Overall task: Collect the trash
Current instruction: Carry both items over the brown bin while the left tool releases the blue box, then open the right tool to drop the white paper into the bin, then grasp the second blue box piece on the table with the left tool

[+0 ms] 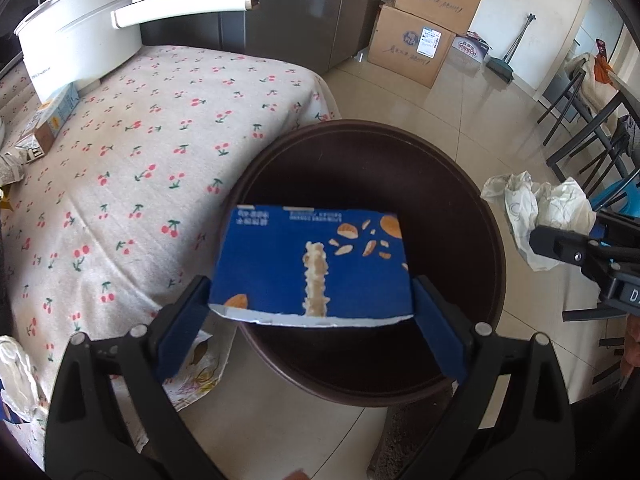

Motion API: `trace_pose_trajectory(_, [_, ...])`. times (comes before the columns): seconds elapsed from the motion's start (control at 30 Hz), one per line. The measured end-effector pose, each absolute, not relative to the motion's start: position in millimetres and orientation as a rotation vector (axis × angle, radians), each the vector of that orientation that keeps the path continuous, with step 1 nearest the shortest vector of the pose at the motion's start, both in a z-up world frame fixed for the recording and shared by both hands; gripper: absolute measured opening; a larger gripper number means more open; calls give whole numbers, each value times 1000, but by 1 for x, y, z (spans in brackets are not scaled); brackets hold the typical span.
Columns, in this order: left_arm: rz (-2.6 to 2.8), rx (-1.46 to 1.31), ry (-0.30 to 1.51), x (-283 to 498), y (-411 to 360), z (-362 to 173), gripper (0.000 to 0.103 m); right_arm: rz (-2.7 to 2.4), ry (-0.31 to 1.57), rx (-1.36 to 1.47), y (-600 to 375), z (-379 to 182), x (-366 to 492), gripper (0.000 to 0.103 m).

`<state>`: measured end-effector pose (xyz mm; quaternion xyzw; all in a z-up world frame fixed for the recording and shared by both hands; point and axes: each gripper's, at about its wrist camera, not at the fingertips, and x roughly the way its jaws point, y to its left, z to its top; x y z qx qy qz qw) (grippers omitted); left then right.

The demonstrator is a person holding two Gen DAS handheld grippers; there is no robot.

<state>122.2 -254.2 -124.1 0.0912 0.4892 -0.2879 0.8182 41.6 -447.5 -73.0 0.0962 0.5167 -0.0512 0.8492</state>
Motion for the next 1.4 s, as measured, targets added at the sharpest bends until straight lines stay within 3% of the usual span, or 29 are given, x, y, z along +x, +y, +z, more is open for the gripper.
trace_pose_trajectory(0.1, [-595,188,1030,122,-252,-122,102,-118,1093,206,-450,-75,41,41])
trace_pose_trajectory(1.03, [-466,163,933,112,-144,-65,103,-124,1142,169,-415,-81,73,43])
trace_pose_trajectory(1.07, [-462,159,929,112,-140,-63,103,-123,1142,175,-414,-81,74,47])
trace_pose_trajectory(1.17, [-445,154,922,110,-125,-58,103,-126,1129,194,-406,-76,79,71])
trace_pose_trajectory(1.4, [-398,150,906,107,-92,-47,103,-88,1104,158,-374,-64,94,78])
